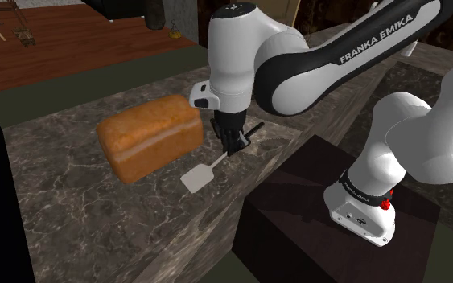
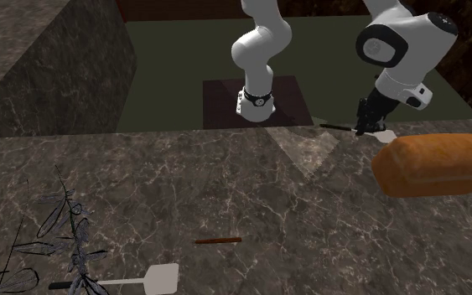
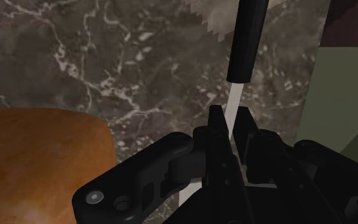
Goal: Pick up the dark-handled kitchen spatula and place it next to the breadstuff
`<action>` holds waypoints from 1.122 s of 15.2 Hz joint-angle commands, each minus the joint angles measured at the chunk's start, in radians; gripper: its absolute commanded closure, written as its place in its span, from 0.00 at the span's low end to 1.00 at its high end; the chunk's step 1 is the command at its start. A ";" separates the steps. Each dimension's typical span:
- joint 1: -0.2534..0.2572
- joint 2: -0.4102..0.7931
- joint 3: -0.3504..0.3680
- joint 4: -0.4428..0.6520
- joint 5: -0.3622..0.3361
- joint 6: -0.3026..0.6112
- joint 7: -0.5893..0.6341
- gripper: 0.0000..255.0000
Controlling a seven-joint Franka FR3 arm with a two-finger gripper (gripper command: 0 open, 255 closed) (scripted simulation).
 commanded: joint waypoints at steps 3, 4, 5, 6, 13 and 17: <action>-0.002 0.030 0.000 -0.016 -0.004 0.047 0.003 1.00; -0.002 0.030 0.000 -0.016 -0.004 0.047 0.003 1.00; -0.002 0.030 0.000 -0.016 -0.004 0.047 0.003 1.00; -0.002 0.030 0.000 -0.016 -0.004 0.047 0.003 1.00; -0.002 0.030 0.000 -0.016 -0.004 0.047 0.003 0.00; 0.001 -0.009 0.000 0.020 0.002 -0.028 -0.001 0.00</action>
